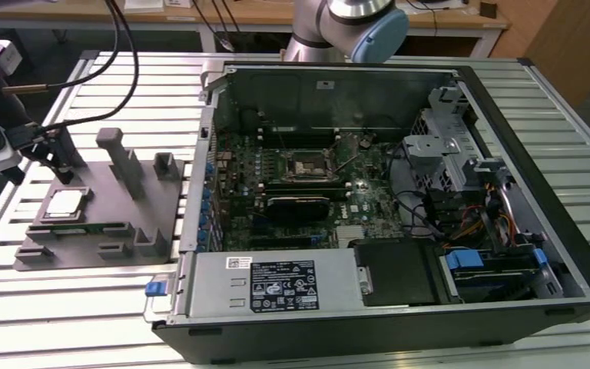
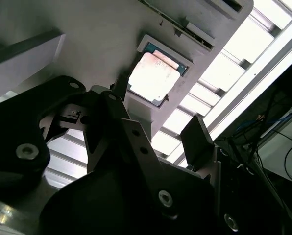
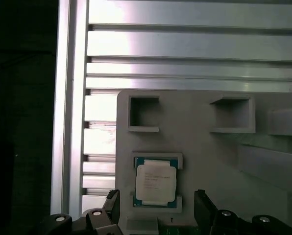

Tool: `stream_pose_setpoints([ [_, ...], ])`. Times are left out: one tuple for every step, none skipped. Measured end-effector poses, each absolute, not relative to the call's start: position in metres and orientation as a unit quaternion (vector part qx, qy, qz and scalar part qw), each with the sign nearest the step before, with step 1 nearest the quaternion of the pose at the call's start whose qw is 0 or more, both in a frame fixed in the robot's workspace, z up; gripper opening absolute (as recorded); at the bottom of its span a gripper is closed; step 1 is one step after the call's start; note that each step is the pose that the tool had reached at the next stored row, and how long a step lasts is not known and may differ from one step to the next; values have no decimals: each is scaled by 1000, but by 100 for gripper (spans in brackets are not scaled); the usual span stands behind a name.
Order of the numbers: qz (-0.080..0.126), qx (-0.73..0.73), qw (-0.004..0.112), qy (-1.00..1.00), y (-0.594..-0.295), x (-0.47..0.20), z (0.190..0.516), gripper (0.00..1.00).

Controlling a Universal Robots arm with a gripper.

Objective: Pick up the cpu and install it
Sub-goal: 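Pick up the cpu and move it towards the insertion slot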

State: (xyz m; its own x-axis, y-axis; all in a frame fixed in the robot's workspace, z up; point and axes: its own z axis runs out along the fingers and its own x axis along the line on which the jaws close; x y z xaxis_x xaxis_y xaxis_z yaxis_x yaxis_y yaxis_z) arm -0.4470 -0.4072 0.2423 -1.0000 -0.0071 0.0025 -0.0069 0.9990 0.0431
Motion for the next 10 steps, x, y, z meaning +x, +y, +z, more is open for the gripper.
stream_pose_setpoints([
  [-22, 4, 1, -1000, -407, -447, 241, 71],
  [-22, 4, 1, -1000, -407, -447, 240, 71],
  [-22, 4, 1, -1000, -407, -447, 239, 71],
  [-22, 4, 1, -1000, -407, -447, 238, 71],
  [-22, 4, 1, -1000, -407, -447, 236, 71],
  [-22, 4, 1, -1000, -407, -447, 235, 71],
  [-22, 4, 1, -1000, -407, -447, 233, 71],
  [-22, 4, 1, -1000, -407, -447, 231, 71],
  [-22, 3, 1, -1000, -407, -447, 230, 71],
  [-22, 3, 1, -1000, -407, -447, 228, 71],
])
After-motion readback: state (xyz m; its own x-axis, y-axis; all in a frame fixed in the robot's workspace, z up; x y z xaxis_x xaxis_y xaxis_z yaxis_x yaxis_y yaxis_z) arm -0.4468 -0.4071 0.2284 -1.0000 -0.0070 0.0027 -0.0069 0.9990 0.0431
